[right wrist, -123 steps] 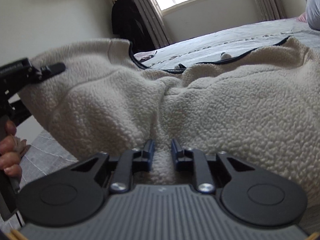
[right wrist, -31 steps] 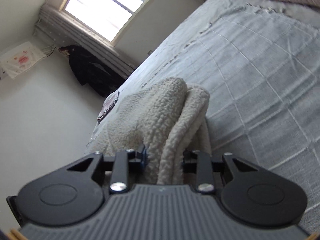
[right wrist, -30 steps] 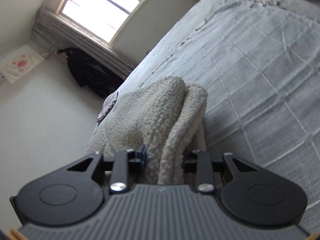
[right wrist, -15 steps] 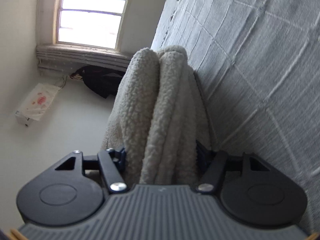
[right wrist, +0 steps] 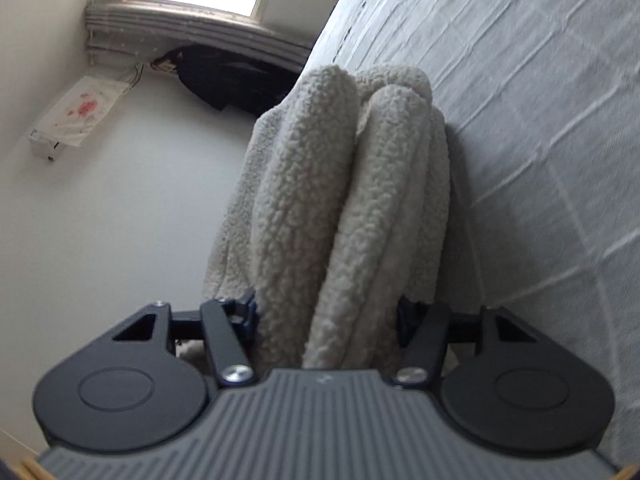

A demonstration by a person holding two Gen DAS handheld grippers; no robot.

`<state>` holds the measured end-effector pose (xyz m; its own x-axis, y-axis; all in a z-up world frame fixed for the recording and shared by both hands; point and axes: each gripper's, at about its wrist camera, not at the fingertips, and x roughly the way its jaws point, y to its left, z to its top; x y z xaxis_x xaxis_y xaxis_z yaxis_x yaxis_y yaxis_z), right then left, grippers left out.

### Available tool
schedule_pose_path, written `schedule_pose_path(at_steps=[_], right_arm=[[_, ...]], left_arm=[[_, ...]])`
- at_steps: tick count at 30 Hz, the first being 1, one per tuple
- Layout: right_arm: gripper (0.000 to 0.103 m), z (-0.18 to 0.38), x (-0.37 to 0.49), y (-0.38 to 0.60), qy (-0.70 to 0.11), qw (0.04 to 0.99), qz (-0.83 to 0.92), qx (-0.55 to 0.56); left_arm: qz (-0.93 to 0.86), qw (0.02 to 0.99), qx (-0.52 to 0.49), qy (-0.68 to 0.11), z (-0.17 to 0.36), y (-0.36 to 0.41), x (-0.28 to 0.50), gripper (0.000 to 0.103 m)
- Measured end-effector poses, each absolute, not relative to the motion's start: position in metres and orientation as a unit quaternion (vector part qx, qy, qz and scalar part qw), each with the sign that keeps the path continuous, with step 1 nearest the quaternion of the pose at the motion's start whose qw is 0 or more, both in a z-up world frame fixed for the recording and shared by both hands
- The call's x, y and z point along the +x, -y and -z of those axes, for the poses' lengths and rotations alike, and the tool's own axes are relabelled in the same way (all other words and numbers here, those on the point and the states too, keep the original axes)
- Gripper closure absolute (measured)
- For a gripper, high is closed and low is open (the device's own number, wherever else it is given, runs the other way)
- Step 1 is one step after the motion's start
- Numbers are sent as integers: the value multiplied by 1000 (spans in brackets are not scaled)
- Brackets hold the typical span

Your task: Fold large clothes

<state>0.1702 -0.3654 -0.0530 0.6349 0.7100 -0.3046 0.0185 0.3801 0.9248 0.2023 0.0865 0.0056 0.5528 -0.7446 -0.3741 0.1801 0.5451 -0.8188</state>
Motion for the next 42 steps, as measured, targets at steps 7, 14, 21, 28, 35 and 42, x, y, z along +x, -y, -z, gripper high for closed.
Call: schedule_pose_path(at_steps=[7,14,21,28,35,42], right_arm=[[29,27,149,363,-379,766,-143,499],[21,-35,94,374,-323,776,-150,521],[11,-35,74,342,-365,785,-138,481],[48,-10,90,315,-377,819,-109,418],[68,-56,75,321,-228,902,-177,321],[35,-3,69,364,-360,861,-70,354]], left_arm=[[249,822,-363,-360,-3,-92,176,24],[232,908,-232,-261,-48,-71,137,27],[250,929,-183,-203,-48,-53,123,37],[287,930,-130,-187,-31,-33,122,52],[313,932,-106,-147,-33,-26,114,54],[343,925,29,-159,-11,11,99,60]])
